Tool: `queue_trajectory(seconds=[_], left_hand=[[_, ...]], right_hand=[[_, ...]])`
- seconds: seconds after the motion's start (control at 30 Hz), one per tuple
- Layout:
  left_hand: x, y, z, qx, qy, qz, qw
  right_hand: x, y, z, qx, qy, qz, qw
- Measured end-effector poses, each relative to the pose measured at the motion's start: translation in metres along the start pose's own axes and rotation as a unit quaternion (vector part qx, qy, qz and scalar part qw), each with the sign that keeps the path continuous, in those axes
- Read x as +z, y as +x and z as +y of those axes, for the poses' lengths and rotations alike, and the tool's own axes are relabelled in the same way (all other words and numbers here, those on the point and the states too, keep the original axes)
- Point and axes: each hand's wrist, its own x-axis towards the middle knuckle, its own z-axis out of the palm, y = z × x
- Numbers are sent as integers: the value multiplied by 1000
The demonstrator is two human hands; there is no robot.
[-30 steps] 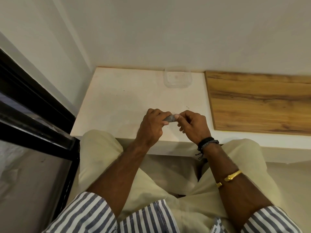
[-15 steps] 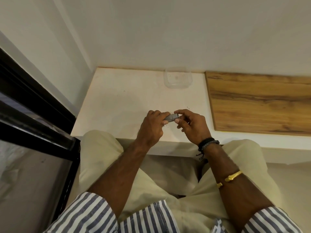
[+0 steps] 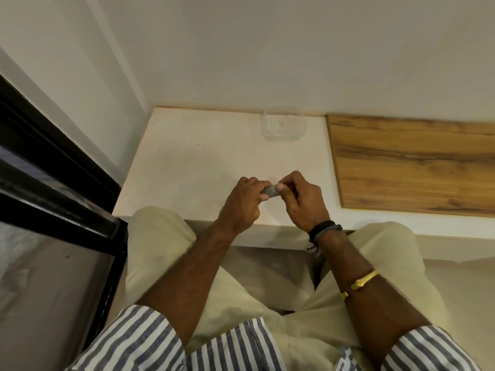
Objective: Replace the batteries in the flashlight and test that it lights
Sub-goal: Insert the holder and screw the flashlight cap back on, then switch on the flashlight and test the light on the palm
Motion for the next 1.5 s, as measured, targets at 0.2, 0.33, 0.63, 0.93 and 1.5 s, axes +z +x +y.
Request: queue_trajectory(seconds=[0.2,0.33,0.63,0.93,1.5], left_hand=[[-4,-1,7,-14,17,14,1000],[-6,-1,7,-20,25,22,999],[-4,-2,8,13,-22,84,996],[-20,8,22,-325,-583,52,743],[-29,9,25,-314,-692,116,639]], right_hand=[[7,0,-2,18,1,27,999],[12,-1,-2,41,40,55,997],[24,-3,4,229,401,7,887],[13,5,0,326,761,85,554],[7,19,-25,255,827,126,485]])
